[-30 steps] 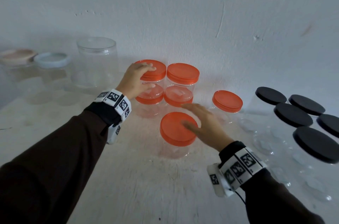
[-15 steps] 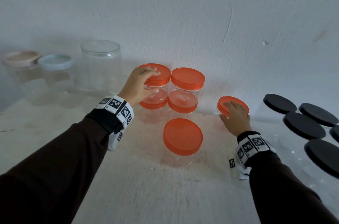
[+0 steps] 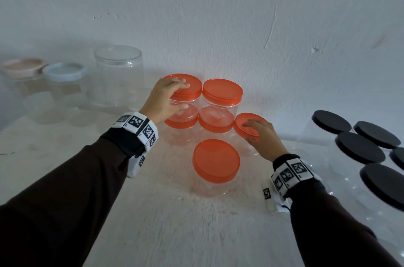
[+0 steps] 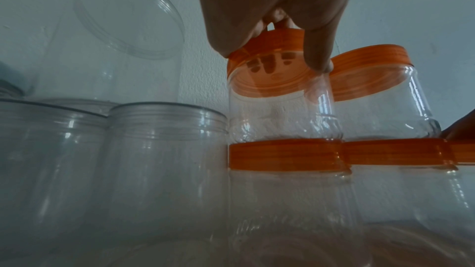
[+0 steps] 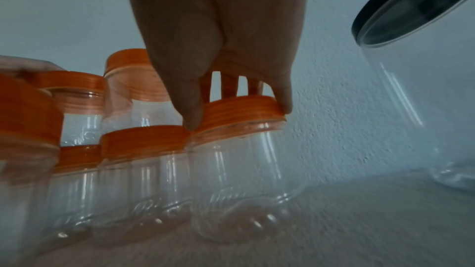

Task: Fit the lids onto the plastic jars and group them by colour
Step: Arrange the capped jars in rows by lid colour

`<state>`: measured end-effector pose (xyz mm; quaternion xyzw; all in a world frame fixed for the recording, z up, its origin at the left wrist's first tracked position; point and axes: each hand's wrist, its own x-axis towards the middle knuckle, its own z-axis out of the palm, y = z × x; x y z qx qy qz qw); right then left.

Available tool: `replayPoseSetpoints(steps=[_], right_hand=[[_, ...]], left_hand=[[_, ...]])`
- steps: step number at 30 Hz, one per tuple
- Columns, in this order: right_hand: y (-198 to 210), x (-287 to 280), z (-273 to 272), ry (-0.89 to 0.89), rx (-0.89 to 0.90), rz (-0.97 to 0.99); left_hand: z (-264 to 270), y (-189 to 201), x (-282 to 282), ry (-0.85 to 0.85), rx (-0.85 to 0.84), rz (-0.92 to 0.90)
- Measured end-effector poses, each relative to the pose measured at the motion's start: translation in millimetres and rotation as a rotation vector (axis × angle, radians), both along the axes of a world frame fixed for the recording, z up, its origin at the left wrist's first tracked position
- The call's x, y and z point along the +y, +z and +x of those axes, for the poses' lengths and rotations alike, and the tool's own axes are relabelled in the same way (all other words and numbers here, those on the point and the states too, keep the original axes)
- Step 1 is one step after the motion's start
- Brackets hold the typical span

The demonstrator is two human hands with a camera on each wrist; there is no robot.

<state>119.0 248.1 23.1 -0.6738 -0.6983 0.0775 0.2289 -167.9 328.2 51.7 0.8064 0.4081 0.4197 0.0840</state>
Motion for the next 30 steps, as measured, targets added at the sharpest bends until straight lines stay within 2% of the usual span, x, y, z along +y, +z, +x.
replayPoseSetpoints(steps=[14,20,22,25,28,30], right_hand=[[-5,9,-1,-0.025,-0.016,0.024],[3,5,-3,-0.043,-0.138,-0.146],[7,1,-7,-0.014,-0.087,-0.057],[11,-16,-22,0.115,0.146,0.191],[14,-40,-42,0.248,0.22,0.156],[12,-51,-53,0.327,0.19,0.016]], left_hand=[[1,1,-1,0.002,-0.001,0.013],[1,2,-2,0.002,0.001,0.002],[1,3,-3,0.003,0.004,0.003],[1,2,-3,0.006,0.0,0.007],[1,2,-3,0.004,0.011,0.004],[1,2,-2,0.0,0.016,0.007]])
